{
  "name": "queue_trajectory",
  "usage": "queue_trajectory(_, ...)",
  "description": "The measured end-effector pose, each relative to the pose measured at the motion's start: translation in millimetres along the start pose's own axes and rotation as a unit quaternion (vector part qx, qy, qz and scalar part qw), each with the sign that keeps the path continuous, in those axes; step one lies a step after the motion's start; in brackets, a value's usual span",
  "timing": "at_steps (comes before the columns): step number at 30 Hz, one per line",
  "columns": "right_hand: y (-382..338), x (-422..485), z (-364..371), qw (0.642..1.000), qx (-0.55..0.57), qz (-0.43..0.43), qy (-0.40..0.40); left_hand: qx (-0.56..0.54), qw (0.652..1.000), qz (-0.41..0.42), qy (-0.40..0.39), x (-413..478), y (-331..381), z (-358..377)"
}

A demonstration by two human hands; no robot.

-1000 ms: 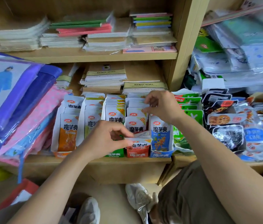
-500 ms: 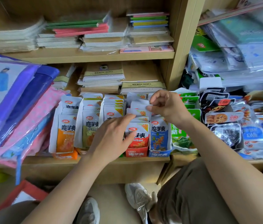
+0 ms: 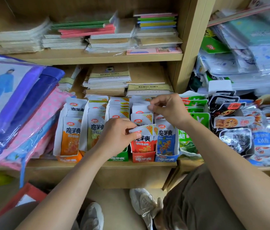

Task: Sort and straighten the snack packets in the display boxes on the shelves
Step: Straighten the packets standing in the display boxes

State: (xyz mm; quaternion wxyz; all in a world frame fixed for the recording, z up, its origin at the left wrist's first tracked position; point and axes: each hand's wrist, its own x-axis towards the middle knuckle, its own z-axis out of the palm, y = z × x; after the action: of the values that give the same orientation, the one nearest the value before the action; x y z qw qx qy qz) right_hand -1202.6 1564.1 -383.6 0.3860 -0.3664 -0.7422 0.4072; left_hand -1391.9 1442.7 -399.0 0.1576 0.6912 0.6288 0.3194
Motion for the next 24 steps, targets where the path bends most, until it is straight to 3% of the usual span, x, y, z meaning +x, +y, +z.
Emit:
queue_trajectory(5, 0, 6, -1, 0.995, 0.077, 0.002, 0.059, 0.031, 0.988, 0.085, 0.126, 11, 4, -7)
queue_trajectory(9, 1, 5, -1, 0.993, 0.104, 0.052, 0.031, 0.046, 0.992, 0.042, 0.106, 20, -7, 8)
queue_trajectory(14, -8, -25, -6, 0.992, -0.108, -0.052, 0.028, 0.023, 0.990, -0.003, 0.138, 23, -13, 20)
queue_trajectory(18, -3, -34, 9, 0.936, -0.292, -0.195, -0.027, 0.018, 0.980, 0.015, 0.197, 17, -15, 22)
queue_trajectory(22, 8, -19, 27, 0.904, -0.401, -0.146, -0.043, 0.114, 0.961, 0.070, 0.242, 7, -14, 20)
queue_trajectory(24, 11, -5, 30, 0.897, -0.422, -0.126, -0.036, 0.158, 0.963, 0.113, 0.187, -3, -13, 21)
